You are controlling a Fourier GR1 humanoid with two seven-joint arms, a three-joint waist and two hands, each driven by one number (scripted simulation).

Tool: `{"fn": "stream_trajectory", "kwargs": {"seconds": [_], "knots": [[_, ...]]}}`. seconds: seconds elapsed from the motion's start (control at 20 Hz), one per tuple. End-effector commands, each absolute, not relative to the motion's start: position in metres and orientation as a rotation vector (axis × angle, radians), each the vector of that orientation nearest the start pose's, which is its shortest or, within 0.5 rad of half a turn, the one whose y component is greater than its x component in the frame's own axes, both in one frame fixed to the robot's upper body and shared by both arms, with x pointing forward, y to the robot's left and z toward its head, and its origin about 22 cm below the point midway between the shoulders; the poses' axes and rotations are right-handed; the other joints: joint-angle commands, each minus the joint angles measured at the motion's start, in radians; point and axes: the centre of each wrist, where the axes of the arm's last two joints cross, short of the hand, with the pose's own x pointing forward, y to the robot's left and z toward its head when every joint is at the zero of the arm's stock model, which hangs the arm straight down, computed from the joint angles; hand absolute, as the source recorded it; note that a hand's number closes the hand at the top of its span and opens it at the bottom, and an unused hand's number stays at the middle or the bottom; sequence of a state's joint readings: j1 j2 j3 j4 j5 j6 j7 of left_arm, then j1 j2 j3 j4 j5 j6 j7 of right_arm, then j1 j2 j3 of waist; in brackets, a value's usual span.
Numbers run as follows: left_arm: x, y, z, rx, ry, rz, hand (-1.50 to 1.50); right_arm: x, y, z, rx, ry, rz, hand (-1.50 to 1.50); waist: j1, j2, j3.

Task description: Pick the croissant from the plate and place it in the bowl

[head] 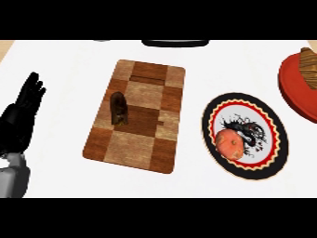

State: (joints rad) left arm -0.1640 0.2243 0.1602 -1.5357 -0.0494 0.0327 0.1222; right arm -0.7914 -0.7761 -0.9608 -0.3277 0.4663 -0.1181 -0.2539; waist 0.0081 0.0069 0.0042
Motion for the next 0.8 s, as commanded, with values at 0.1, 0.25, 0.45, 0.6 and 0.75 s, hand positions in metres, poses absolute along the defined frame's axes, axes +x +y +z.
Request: {"fn": "stream_trajectory", "kwargs": {"seconds": [0.1,0.25,0.45,0.6,0.75], "knots": [[0.279,0.294,0.056,0.308,-1.571,-0.068,0.0,0.255,-0.581,0.104,-0.845,-1.468,-0.487,-1.5,-0.003,-0.001,-0.001],[0.27,0.309,0.062,0.339,-1.575,-0.069,0.0,0.212,-0.603,0.096,-0.798,-1.462,-0.464,-1.5,-0.011,-0.006,-0.002],[0.27,0.313,0.049,0.336,-1.583,-0.071,0.0,0.167,-0.626,0.104,-0.74,-1.503,-0.481,-1.5,-0.016,-0.005,-0.002],[0.273,0.315,0.049,0.326,-1.575,-0.069,0.0,0.159,-0.625,0.09,-0.661,-1.554,-0.504,-1.5,-0.007,-0.003,-0.001],[0.269,0.288,0.041,0.3,-1.566,-0.058,0.0,0.15,-0.626,0.084,-0.67,-1.596,-0.506,-1.5,-0.006,-0.005,-0.002]]}}
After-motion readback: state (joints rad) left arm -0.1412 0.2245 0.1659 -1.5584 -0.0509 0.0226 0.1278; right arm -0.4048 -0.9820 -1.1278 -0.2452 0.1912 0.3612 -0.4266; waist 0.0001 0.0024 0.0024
